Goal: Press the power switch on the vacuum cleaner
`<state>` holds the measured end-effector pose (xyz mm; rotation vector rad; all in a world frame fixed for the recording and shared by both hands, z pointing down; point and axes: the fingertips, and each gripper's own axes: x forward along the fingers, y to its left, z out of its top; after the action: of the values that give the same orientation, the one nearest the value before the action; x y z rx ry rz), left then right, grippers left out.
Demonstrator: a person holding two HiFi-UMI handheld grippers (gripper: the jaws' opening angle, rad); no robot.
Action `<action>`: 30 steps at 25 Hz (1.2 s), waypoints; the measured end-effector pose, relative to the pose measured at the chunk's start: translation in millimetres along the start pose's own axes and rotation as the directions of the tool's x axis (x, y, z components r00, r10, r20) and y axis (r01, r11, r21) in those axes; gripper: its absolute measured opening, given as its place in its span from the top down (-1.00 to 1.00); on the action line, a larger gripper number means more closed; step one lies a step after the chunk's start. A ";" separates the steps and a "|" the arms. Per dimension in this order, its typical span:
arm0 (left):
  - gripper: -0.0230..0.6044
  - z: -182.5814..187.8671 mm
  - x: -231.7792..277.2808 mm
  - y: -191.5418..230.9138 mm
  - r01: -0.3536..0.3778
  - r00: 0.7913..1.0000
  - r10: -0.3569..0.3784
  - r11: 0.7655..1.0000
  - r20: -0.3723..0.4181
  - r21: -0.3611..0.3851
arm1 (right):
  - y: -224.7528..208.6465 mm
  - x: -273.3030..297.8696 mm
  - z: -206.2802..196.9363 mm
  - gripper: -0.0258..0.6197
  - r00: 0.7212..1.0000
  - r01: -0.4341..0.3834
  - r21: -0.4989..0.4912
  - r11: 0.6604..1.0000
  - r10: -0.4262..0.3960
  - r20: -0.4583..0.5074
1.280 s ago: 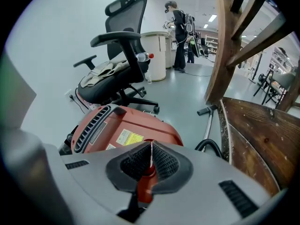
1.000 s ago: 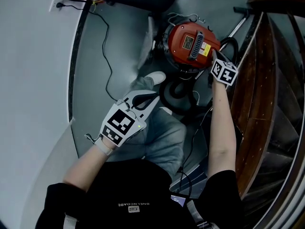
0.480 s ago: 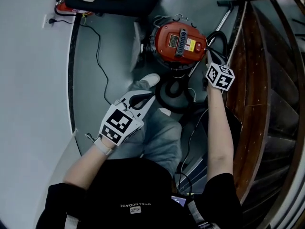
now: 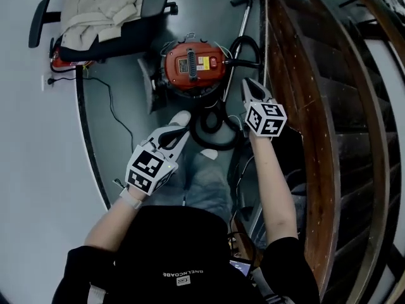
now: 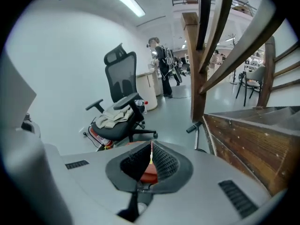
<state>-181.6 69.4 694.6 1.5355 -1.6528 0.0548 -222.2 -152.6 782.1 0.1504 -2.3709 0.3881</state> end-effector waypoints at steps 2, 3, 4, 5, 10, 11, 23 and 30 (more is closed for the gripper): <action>0.88 12.6 5.4 -18.2 0.030 1.000 -0.030 0.999 -0.009 0.038 | 1.5 -36.3 8.9 0.83 0.999 0.014 0.026 1.000 -0.015 0.039; 0.88 19.6 8.2 -29.4 0.049 0.999 -0.048 0.997 -0.014 0.060 | 1.4 -55.4 12.7 0.83 0.998 0.024 0.037 0.999 -0.026 0.057; 0.88 26.5 10.7 -41.8 0.069 0.998 -0.067 0.994 -0.021 0.084 | 1.0 -75.3 15.9 0.83 0.997 0.035 0.046 0.998 -0.038 0.074; 0.88 32.9 12.8 -54.6 0.089 0.996 -0.087 0.990 -0.029 0.108 | 0.8 -95.7 19.1 0.83 0.995 0.047 0.055 0.997 -0.051 0.091; 0.88 62.8 25.8 -112.4 0.206 0.977 -0.188 0.952 -0.099 0.228 | 0.5 -198.3 35.8 0.83 0.967 0.135 0.141 0.981 -0.161 0.198; 0.88 69.6 28.8 -125.6 0.231 0.971 -0.209 0.940 -0.112 0.251 | -0.1 -219.1 37.1 0.83 0.957 0.155 0.166 0.974 -0.189 0.218; 0.88 104.4 49.2 -309.1 0.559 0.829 -0.454 0.672 -0.325 0.486 | 4.0 -461.8 -7.6 0.83 0.745 0.390 0.469 0.792 -0.571 0.345; 0.88 85.0 30.9 -416.2 0.697 0.712 -0.548 0.473 -0.439 0.539 | 36.5 -589.9 -66.0 0.83 0.563 0.487 0.614 0.621 -0.761 0.323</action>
<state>122.9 -103.5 452.2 2.5398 -0.7940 0.4548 246.2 -97.4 419.8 1.5387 -2.4845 0.5869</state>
